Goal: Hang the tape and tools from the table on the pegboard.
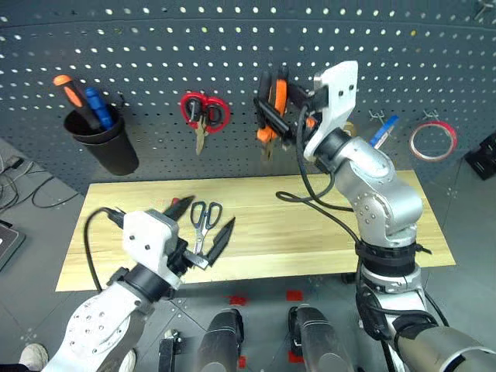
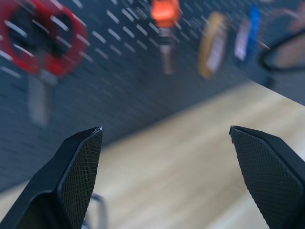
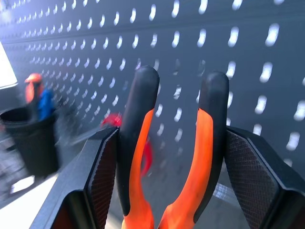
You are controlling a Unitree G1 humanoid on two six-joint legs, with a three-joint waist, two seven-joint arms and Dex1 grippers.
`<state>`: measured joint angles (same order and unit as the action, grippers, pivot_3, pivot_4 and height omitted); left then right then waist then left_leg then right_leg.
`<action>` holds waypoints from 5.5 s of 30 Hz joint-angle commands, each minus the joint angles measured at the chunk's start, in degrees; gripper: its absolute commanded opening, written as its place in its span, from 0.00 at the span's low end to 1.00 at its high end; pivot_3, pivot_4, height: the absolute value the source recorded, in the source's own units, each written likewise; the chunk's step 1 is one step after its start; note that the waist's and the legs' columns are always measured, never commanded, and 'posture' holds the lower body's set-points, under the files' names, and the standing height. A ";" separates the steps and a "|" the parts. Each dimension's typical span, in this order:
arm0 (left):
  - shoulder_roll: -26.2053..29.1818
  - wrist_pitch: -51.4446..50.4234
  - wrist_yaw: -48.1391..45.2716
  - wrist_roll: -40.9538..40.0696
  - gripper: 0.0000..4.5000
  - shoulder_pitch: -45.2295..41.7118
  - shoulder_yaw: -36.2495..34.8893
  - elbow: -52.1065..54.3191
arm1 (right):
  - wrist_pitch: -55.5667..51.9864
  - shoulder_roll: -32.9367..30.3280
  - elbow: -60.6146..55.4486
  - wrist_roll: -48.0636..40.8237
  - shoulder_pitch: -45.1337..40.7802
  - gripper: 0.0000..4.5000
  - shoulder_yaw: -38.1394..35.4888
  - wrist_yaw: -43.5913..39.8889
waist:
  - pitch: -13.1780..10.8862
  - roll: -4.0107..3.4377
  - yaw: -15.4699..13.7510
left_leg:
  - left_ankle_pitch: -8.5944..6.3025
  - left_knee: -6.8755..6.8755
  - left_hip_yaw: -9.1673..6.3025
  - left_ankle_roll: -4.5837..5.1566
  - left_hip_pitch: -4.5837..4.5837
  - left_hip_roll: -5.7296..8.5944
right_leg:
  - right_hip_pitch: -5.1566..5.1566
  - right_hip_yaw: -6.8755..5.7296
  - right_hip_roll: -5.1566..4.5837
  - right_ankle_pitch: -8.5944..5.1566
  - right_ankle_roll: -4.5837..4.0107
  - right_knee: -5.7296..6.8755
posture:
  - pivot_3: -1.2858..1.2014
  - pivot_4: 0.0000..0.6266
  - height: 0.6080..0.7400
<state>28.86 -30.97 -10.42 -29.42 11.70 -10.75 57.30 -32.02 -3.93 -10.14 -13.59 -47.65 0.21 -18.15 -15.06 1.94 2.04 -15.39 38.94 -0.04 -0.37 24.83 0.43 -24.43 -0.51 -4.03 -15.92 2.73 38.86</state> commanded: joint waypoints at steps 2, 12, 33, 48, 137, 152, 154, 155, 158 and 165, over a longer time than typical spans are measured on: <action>1.29 -1.09 4.71 -0.44 1.00 -5.86 -4.62 2.69 | 14.67 1.24 7.42 2.97 -6.86 0.69 -1.20 2.60 | 0.72 0.00 -0.46 | 0.02 0.00 0.00 -0.01 -0.04 0.02 | 0.03 -0.01 0.08 0.01 -0.01 0.03 | 0.53 0.20 1.00; -0.42 -1.70 6.17 3.13 1.00 -19.30 -2.45 -4.60 | 34.46 3.12 26.95 8.19 -15.13 0.69 -1.07 7.85 | 2.98 -0.01 -0.55 | 0.07 -0.03 0.01 -0.08 -0.05 -0.04 | 0.07 -0.02 0.31 0.01 -0.01 0.06 | 0.53 0.19 1.00; -4.42 0.11 2.93 8.01 1.00 -21.24 2.22 -9.61 | 34.69 2.21 32.54 13.68 -9.02 0.69 1.41 9.71 | 3.10 -0.04 -0.41 | 0.08 0.00 0.00 -0.08 -0.06 -0.08 | 0.11 0.02 0.33 0.01 -0.03 0.13 | 0.52 0.25 1.00; -4.26 -0.98 1.93 7.43 1.00 -20.75 1.30 -9.11 | 31.91 2.16 30.86 13.87 -7.10 1.00 1.14 9.84 | 3.10 -0.04 -0.42 | 0.08 0.03 -0.02 -0.07 -0.12 -0.08 | 0.14 0.03 0.33 0.01 -0.03 0.13 | 0.52 0.29 1.00; 1.19 -12.46 -10.79 17.79 0.14 -19.94 6.61 -44.26 | 12.17 -14.89 -0.93 -5.58 22.65 1.00 12.39 -32.31 | -12.50 -0.81 1.22 | -0.05 -0.20 0.03 0.12 -0.74 -0.16 | 0.44 -0.06 -0.15 -0.18 -0.33 0.13 | 0.47 0.85 1.00; 2.37 -0.68 -7.35 27.46 0.14 -5.57 11.80 -14.92 | 12.56 -16.18 -10.18 -14.70 24.09 1.00 5.59 -33.18 | -11.24 -0.67 1.09 | 0.10 -0.17 -0.54 -0.16 -0.05 -0.15 | 0.16 -0.37 -0.17 -0.18 -0.33 -0.06 | 0.47 0.55 1.00; 1.80 1.45 -5.74 29.69 0.14 -4.54 11.60 -13.14 | 12.35 -15.68 -11.39 -15.73 24.25 1.00 4.83 -32.14 | -10.32 -0.66 1.04 | 0.12 -0.17 -0.60 -0.19 0.01 -0.14 | 0.13 -0.44 -0.17 -0.18 -0.33 -0.08 | 0.47 0.51 1.00; 2.02 3.21 -5.13 31.35 0.14 -4.03 11.72 -12.36 | 12.43 -15.27 -12.03 -16.33 24.16 1.00 4.43 -31.58 | -9.84 -0.66 1.08 | 0.13 -0.17 -0.61 -0.20 0.06 -0.13 | 0.10 -0.45 -0.16 -0.18 -0.33 -0.11 | 0.47 0.49 1.00; 1.19 6.77 -4.21 32.97 0.14 -3.74 11.55 -11.27 | 12.42 -14.27 -12.60 -16.76 23.57 1.00 3.90 -29.40 | -8.69 -0.59 1.21 | 0.14 -0.17 -0.58 -0.21 0.06 -0.11 | 0.11 -0.43 -0.16 -0.17 -0.33 -0.10 | 0.47 0.43 1.00; -3.57 12.24 -0.90 34.44 0.14 -11.10 9.25 -14.84 | 16.26 -12.69 -10.08 -14.35 22.09 1.00 4.32 -28.11 | -5.12 -0.46 0.88 | 0.23 -0.14 -0.74 -0.34 0.06 -0.07 | 0.15 -0.55 -0.08 -0.14 -0.35 0.05 | 0.47 0.34 1.00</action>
<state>26.28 -20.39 -13.00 4.70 1.39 0.34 42.02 -17.91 -17.05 -19.55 -28.07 -24.71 4.64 -46.28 -20.18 1.47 2.92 -15.16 38.80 -0.78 -0.70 24.88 0.37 -24.26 -1.06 -4.10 -16.06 2.38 38.90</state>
